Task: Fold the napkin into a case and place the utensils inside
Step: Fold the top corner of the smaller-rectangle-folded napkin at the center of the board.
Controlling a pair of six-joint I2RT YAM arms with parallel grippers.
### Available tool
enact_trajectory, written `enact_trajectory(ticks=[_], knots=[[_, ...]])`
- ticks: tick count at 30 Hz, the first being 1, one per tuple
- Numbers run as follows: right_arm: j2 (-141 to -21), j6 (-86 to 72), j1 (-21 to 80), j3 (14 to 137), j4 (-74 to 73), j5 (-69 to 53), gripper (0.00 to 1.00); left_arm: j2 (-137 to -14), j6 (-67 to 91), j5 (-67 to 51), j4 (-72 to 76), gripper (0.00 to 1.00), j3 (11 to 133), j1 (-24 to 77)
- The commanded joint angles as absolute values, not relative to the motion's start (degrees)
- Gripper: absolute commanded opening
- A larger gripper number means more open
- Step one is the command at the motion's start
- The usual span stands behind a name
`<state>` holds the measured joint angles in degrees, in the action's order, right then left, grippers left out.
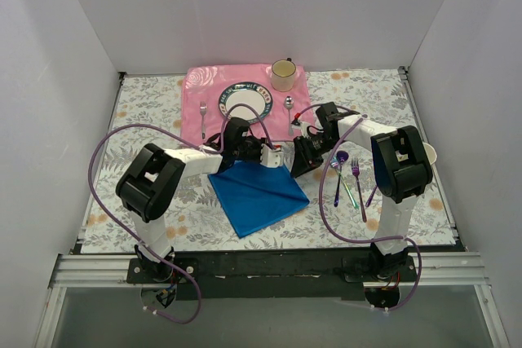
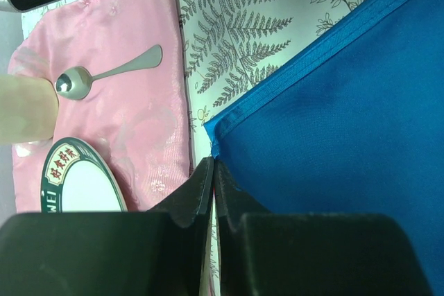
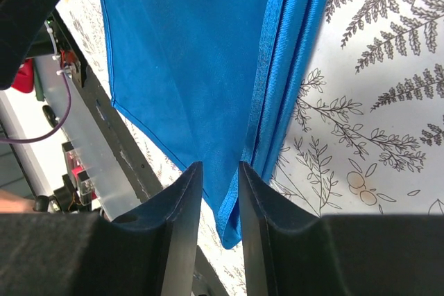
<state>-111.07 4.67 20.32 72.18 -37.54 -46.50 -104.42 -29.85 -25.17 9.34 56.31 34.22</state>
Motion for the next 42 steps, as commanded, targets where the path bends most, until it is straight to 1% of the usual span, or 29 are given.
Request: enact_trajectory(ticks=[1,10,12,15,16,19,20,23,24,27,29,31,33,34,35,37,38,42], knots=[[-110.04,4.57,20.48,71.63,-37.44,-47.99,0.35,-104.94,-30.67,-26.37,10.72,0.00,57.83,33.84],[-109.34,4.57,20.48,70.75,-37.44,-48.43,0.34,-105.82,-30.41,-26.02,11.77,0.00,58.01,33.84],[-109.16,4.48,20.48,70.84,-37.53,-48.52,0.34,-106.00,-30.24,-25.05,12.04,0.03,58.27,33.84],[-108.72,4.48,20.57,71.19,-37.70,-48.52,0.34,-105.74,-28.83,-24.00,11.87,0.18,59.23,33.66],[-108.55,4.48,20.48,71.28,-37.71,-48.52,0.34,-105.56,-28.05,-23.65,12.04,0.26,59.50,33.58],[-106.45,4.92,20.39,71.89,-37.62,-48.17,0.34,-103.98,-22.52,-21.62,11.34,0.32,61.69,31.82],[-106.00,5.01,20.48,71.98,-37.62,-47.99,0.34,-103.19,-20.06,-21.80,10.64,0.36,62.57,30.86],[-104.42,5.36,20.48,72.77,-37.27,-47.99,0.34,-99.06,-11.53,-23.37,4.07,0.41,67.14,26.82],[-104.24,5.36,20.39,73.56,-37.00,-47.73,0.34,-98.10,-7.60,-25.29,-1.61,0.42,68.54,24.81],[-104.85,5.36,20.65,75.75,-36.13,-45.27,0.35,-94.84,-2.57,-30.22,-14.54,0.42,73.29,21.10],[-105.82,4.84,21.09,78.83,-34.73,-42.38,0.35,-92.03,3.93,-34.26,-18.18,0.42,73.30,19.43],[-107.04,4.40,21.62,82.24,-33.58,-40.44,0.35,-90.18,9.11,-39.52,-23.54,0.45,72.86,17.23],[-108.36,3.78,22.67,84.63,-32.26,-37.45,0.35,-88.16,13.25,-43.57,-27.49,0.51,71.55,15.04],[-109.59,3.61,23.02,85.51,-31.91,-36.75,0.37,-87.55,15.79,-45.86,-28.21,0.52,70.76,14.25],[-110.38,3.52,23.81,87.61,-31.64,-35.26,0.38,-85.97,19.74,-51.10,-28.65,0.54,68.40,12.50],[-112.57,3.78,24.78,89.64,-31.11,-33.06,0.41,-84.12,25.37,-55.00,-26.91,0.58,65.49,11.17],[-113.28,3.87,25.57,91.48,-31.03,-31.31,0.41,-82.28,30.88,-59.02,-25.50,0.59,63.39,9.86],[-116.54,3.78,26.98,95.26,-30.41,-29.09,0.44,-78.24,39.26,-62.58,-17.52,0.63,54.34,9.58]])
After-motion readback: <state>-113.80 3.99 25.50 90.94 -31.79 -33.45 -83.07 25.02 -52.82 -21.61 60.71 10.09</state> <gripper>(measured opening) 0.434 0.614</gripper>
